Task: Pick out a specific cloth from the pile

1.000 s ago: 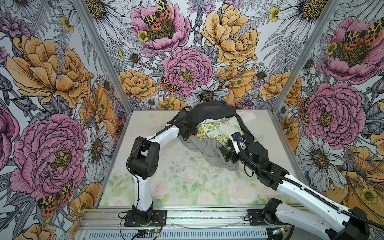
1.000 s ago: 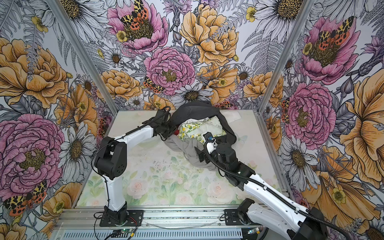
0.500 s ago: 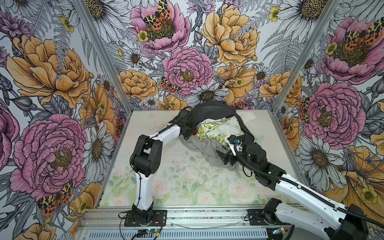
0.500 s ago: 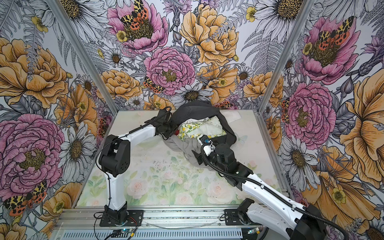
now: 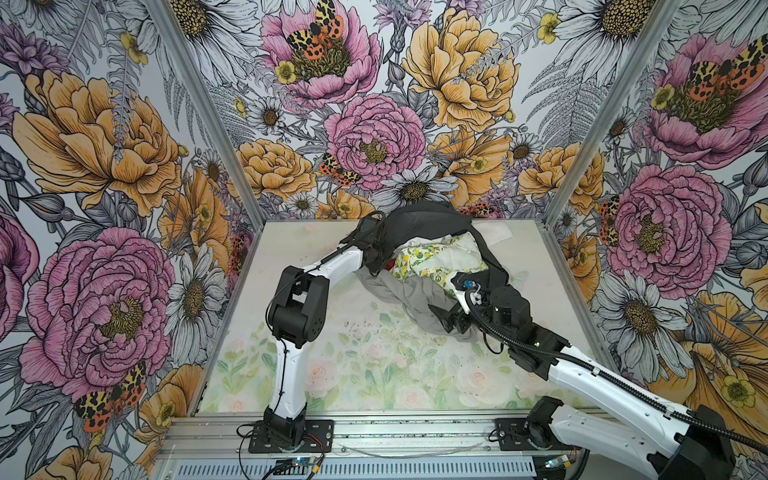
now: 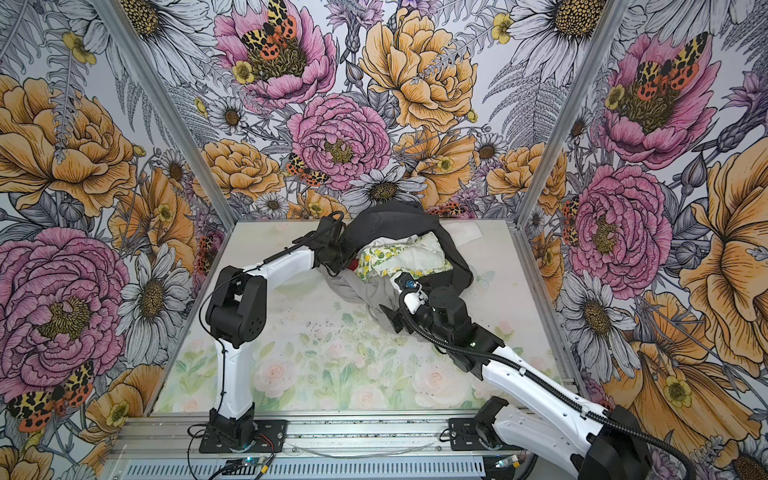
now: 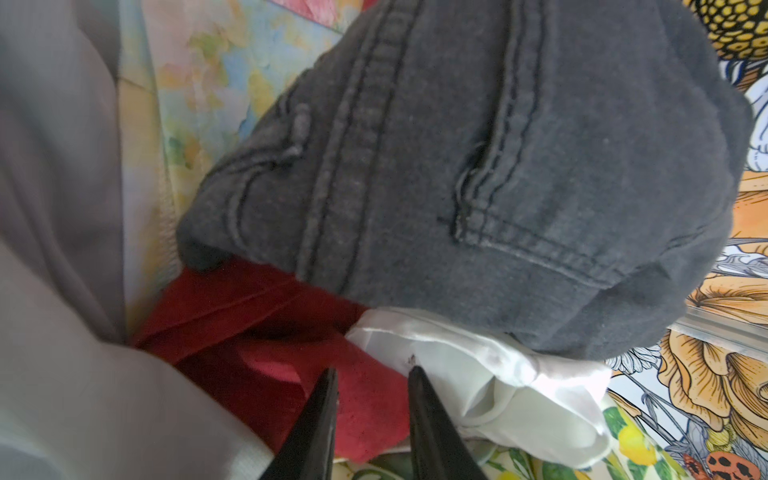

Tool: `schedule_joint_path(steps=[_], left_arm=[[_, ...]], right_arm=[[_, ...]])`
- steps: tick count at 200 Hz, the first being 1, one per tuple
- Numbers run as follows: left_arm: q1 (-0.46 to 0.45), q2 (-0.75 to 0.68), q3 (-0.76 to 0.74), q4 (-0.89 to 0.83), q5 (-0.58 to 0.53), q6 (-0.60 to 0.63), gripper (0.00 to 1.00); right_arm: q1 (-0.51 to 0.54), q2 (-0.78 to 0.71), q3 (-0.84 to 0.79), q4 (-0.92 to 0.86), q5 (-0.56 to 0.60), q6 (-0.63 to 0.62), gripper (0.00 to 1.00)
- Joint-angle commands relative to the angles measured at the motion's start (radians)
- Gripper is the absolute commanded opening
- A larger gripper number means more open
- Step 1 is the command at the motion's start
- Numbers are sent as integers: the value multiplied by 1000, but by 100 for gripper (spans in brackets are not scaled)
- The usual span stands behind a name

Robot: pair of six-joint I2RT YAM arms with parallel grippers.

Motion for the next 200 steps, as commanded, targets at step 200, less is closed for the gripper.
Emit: schedule_joint_path(steps=[200], left_arm=[[11,-21,-17,-13,-17,-10,36]], right_arm=[[8,4,1,8,-6,-7,92]])
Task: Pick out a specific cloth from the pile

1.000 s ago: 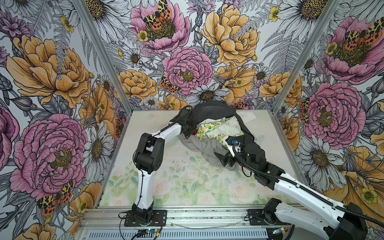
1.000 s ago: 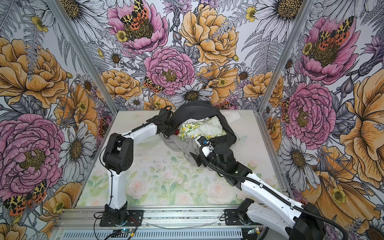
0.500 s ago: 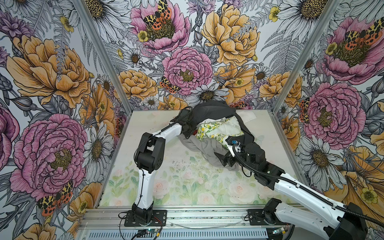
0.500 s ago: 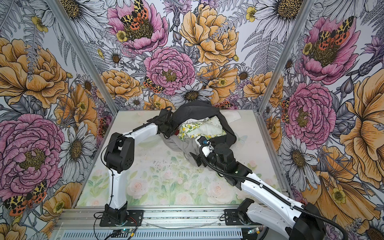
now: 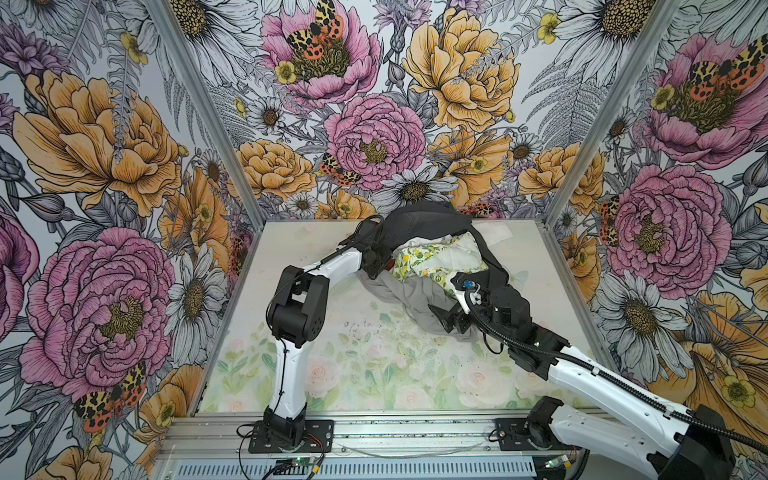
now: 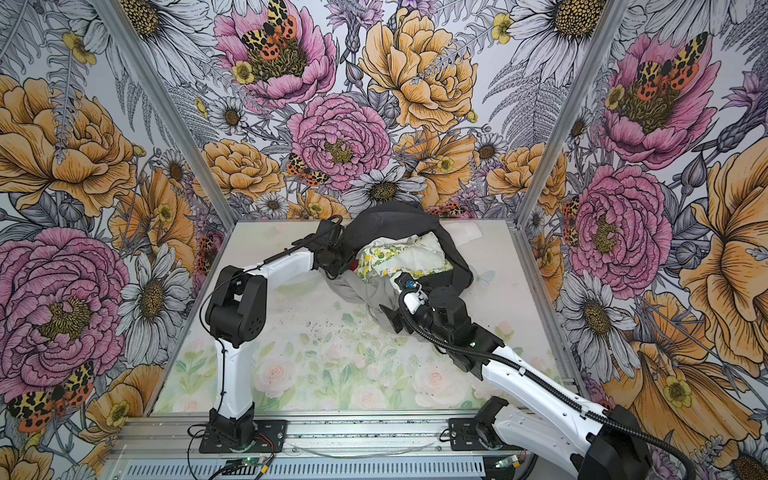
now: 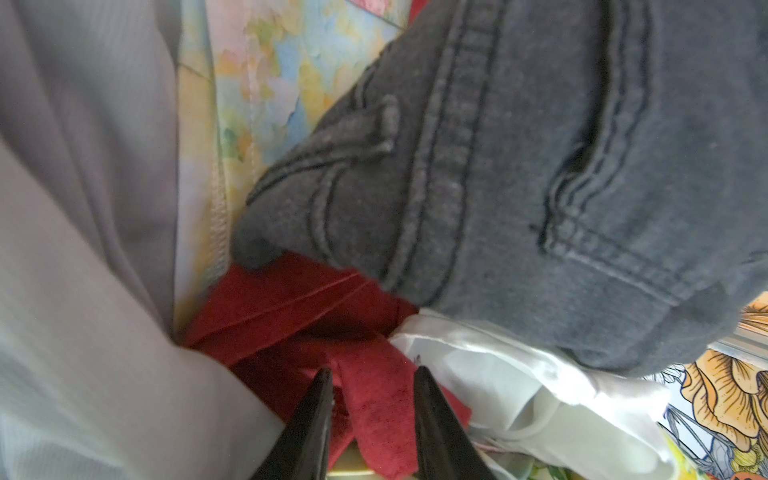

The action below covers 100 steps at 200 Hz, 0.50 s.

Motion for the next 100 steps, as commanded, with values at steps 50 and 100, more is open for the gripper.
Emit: schedule_joint_path(steps=[50,100], left_arm=[[-11,19,47,-1,-14,-10,30],[-17,40,71,-1,-12,-11,27]], right_arm=[[8,-2,1,6,-7,-8,92],[10,-3,0,6,-2,-7,92]])
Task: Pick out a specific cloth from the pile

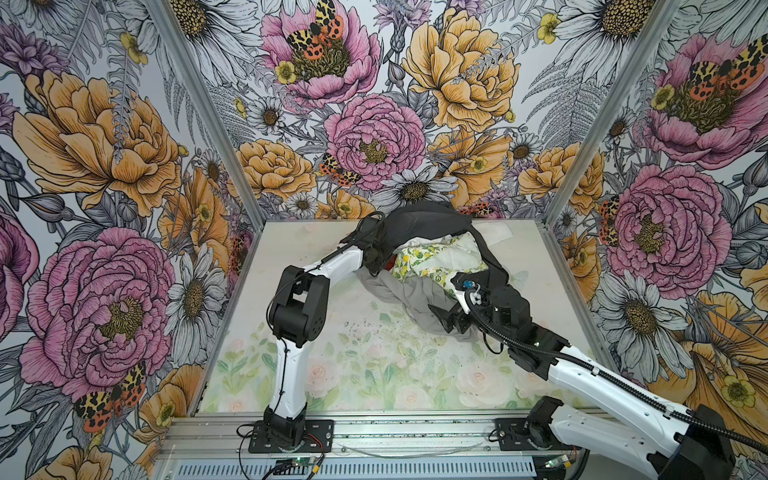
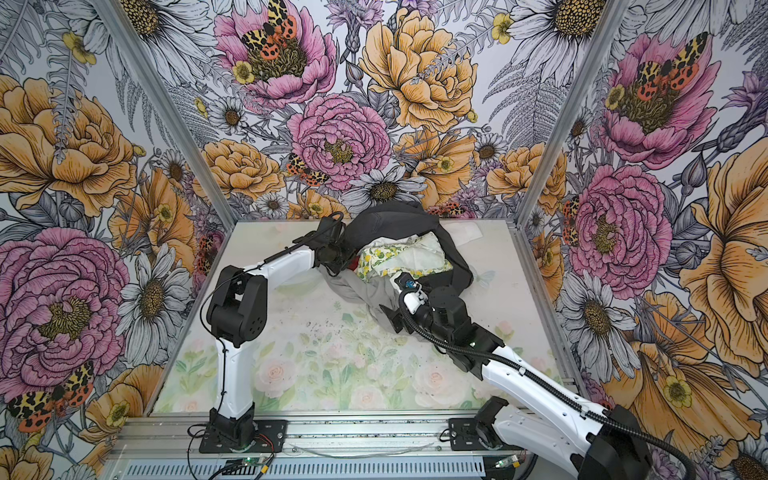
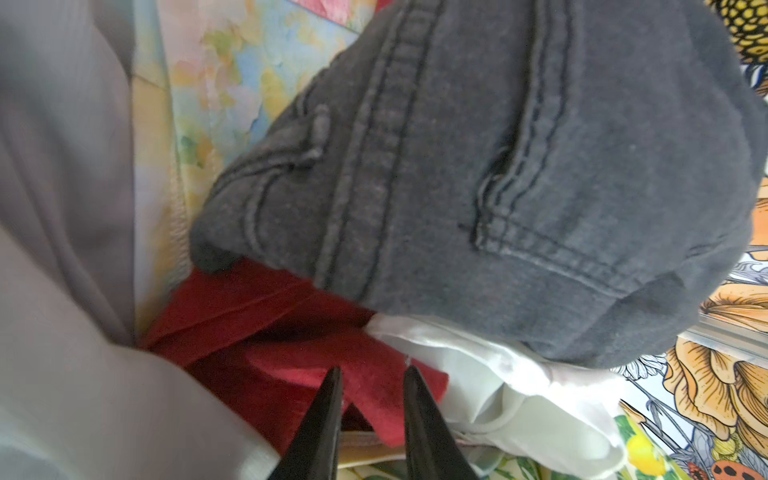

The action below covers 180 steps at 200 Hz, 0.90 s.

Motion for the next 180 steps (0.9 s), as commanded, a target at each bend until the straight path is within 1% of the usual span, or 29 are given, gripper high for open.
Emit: schedule_joint_path(steps=[1,14,27,33,70,85,144,166,180], left_arm=[[-7,27,26,0,-12,-11,27],[-8,29,28,1,-12,-8,16],[-8,29,25,1,-11,-8,14],[-8,28,22,1,-12,-8,15],[-7,15,-1,1,-16,-13,33],[-7,13,-6,1,-17,-12,37],[-6,26,-7,6,-24,-19,45],[-7,39,-2,14,-25,-25,45],[-7,45,2,19,-26,-26,40]], right_arm=[[9,-3,0,6,-2,-8,92],[9,-3,0,6,-3,-7,92],[9,-3,0,7,-3,-8,92],[9,-3,0,7,-5,-9,92],[9,-4,2,6,-8,-9,92],[9,-4,2,7,-9,-9,92],[9,-10,6,2,-14,-8,92],[9,-14,5,1,-16,-9,92],[9,-16,5,0,-16,-7,92]])
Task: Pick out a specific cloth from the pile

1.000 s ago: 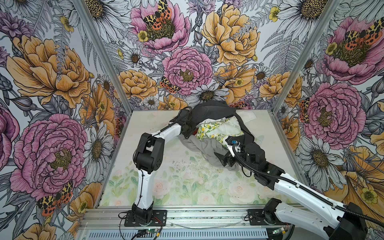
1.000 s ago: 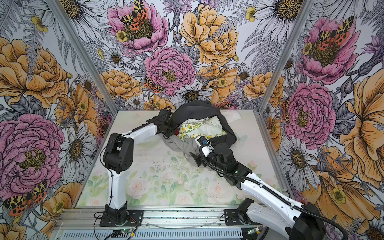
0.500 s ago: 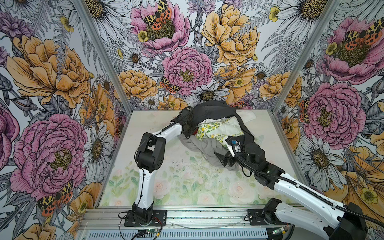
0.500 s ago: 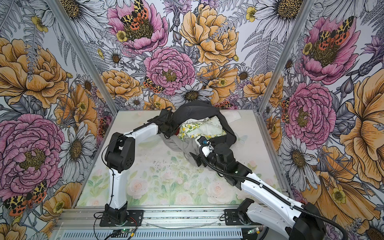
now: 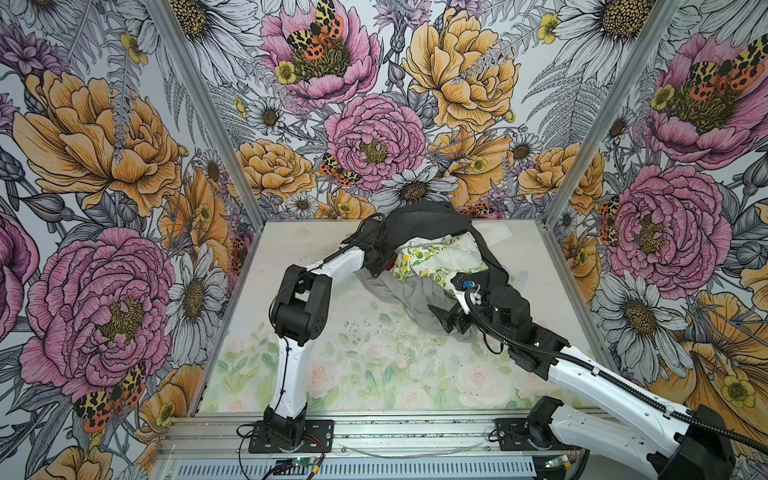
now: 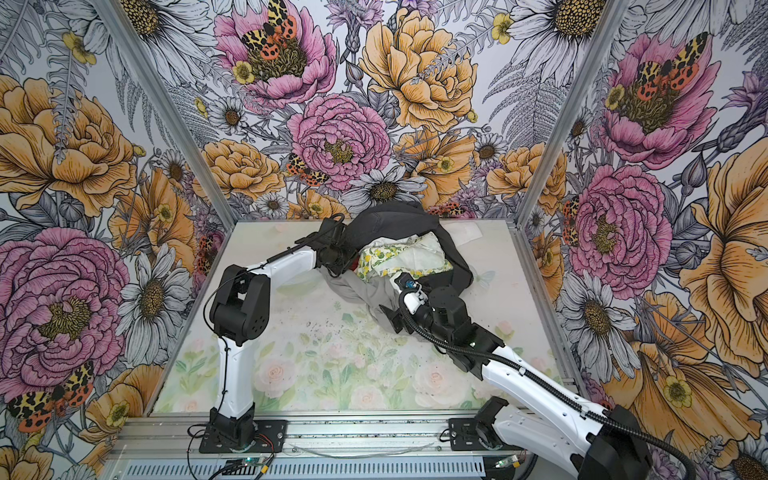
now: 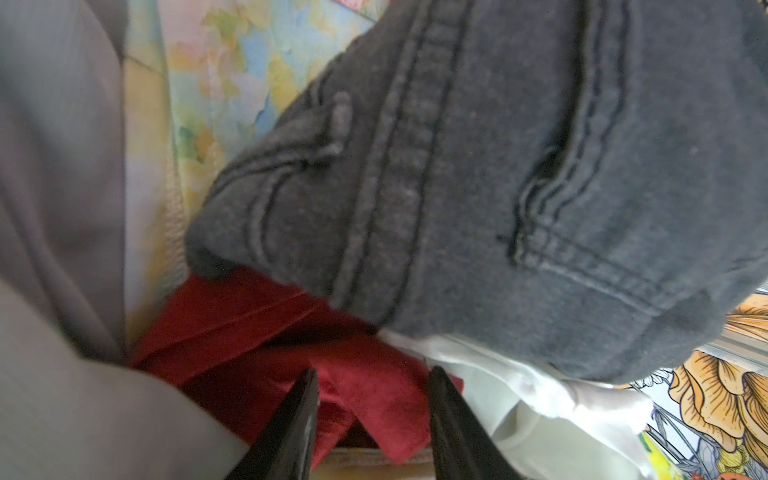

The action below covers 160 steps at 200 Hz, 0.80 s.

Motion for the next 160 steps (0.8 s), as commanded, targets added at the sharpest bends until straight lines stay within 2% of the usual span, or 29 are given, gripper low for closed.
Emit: schedule_joint_path(steps=[1,13,26,67,160], left_arm=[[-6,28,1,19,-26,-5,40],[-6,36,6,21,-25,-8,35],[-7,40,9,24,-28,-7,24],[-7,44,11,30,-43,-1,0],[9,-108,-9,33,-123,98,0]], right_arm=[[9,-16,5,0,-9,-7,92],[9,-19,5,0,-10,-8,92],[9,-19,6,0,-9,-7,92],[10,-27,7,-3,-7,-8,92],[12,-41,9,-3,29,-2,92]])
